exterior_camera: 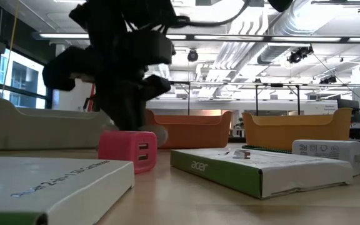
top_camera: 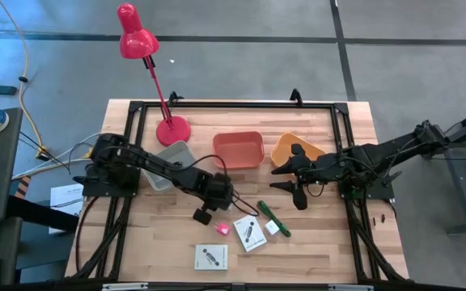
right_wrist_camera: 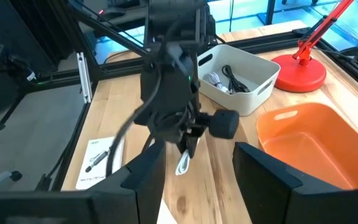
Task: Pick and place items into bin
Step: Put the white charger cable into the gray bin
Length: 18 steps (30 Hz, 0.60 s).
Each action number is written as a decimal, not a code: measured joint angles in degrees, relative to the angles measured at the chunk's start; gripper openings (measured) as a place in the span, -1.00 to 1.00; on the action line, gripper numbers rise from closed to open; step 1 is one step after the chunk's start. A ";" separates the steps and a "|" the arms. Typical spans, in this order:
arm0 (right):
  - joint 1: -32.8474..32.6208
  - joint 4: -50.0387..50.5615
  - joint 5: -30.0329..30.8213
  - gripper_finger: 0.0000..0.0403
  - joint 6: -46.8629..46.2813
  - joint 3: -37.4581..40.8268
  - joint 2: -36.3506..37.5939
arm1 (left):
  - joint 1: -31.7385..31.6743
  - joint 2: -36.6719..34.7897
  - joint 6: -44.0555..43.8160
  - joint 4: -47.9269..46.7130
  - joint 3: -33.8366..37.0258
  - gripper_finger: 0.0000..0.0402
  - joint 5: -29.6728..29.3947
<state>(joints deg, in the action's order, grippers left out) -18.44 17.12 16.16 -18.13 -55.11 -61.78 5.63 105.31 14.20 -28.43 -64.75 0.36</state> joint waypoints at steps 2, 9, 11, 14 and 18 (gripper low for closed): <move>0.00 0.18 0.00 -0.12 0.05 0.00 0.00 | 0.00 -1.17 -1.71 -0.69 0.00 -0.86 -1.10; 0.00 1.04 -0.02 -0.12 0.17 0.00 -0.02 | 0.00 -7.09 -6.11 -6.23 -0.01 -0.86 -6.04; 0.00 1.16 -0.02 -0.12 0.36 0.00 -0.02 | 0.00 -9.29 -7.14 -8.73 0.00 -0.87 -7.82; 0.00 1.40 0.00 -0.12 0.59 0.00 -0.02 | 0.00 -12.28 -8.83 -12.14 -0.03 -0.85 -10.74; 0.00 1.73 0.08 -0.12 1.37 0.00 -0.04 | 0.00 -15.99 -10.17 -18.12 -0.05 -0.84 -14.50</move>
<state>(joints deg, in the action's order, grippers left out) -18.44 18.85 16.24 -16.76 -55.11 -61.82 5.63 89.32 4.03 -46.54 -64.80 -14.14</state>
